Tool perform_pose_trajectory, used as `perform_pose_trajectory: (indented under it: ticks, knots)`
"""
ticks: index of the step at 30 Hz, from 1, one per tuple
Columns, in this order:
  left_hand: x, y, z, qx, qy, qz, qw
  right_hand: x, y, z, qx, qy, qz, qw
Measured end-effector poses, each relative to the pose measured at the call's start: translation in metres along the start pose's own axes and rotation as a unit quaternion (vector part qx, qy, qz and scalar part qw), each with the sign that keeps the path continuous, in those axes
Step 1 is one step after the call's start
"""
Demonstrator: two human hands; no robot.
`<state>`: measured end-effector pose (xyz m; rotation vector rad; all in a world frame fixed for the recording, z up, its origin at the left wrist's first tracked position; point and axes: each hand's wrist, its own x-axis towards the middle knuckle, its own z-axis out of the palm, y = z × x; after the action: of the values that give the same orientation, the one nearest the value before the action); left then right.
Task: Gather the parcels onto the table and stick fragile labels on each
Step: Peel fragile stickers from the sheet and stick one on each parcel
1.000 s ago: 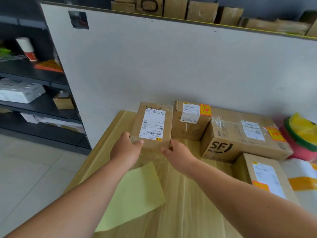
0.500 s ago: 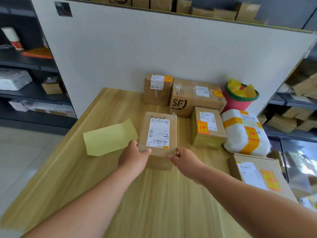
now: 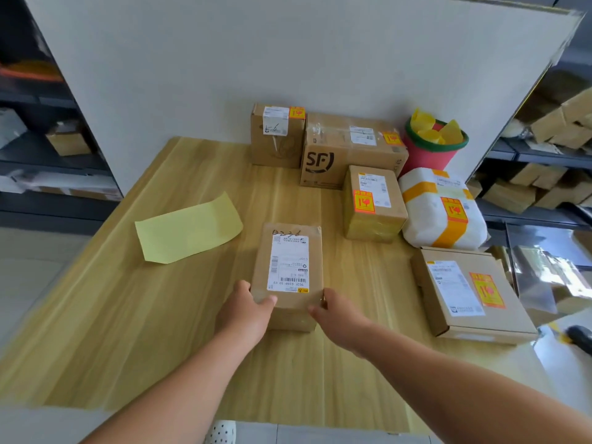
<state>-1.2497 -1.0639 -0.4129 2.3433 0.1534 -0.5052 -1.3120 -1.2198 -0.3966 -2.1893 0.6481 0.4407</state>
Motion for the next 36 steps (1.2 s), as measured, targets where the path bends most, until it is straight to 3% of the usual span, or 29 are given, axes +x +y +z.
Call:
perform_pose_trajectory:
  ticks: [3, 5, 8, 13, 16, 22, 27, 32, 36]
  knots:
    - [0.003, -0.001, 0.000, 0.036, 0.015, 0.010, 0.999, 0.010, -0.002, -0.008, -0.086, 0.026, -0.014, 0.996]
    - [0.004, 0.002, -0.004, 0.067, 0.017, 0.023, 0.997, 0.016, -0.006, -0.024, -0.144, 0.114, -0.005, 0.983]
    - [0.010, 0.018, -0.017, 0.095, 0.050, 0.046, 0.993, 0.020, -0.014, -0.043, -0.115, 0.194, 0.022, 0.974]
    - [0.040, 0.044, -0.037, 0.115, 0.146, 0.147, 0.972, 0.014, -0.025, -0.032, -0.139, 0.147, -0.012, 0.979]
    - [0.060, 0.051, -0.042, 0.206, 0.099, 0.178, 0.957, 0.012, -0.030, -0.016, -0.118, 0.098, 0.011, 0.988]
    - [0.098, 0.051, -0.040, 0.296, -0.008, 0.146, 0.944, 0.020, -0.038, 0.004, -0.131, 0.048, 0.016, 0.990]
    - [0.099, 0.051, -0.045, 0.313, 0.035, 0.166, 0.935, 0.043, -0.035, -0.007, -0.142, 0.064, -0.004, 0.988]
    - [0.103, 0.059, -0.051, 0.274, 0.037, 0.170, 0.946, 0.072, -0.041, -0.036, -0.175, 0.159, 0.042, 0.971]
    - [0.119, 0.073, -0.056, 0.255, 0.086, 0.201, 0.942, 0.087, -0.045, -0.035, -0.108, 0.149, 0.042, 0.982]
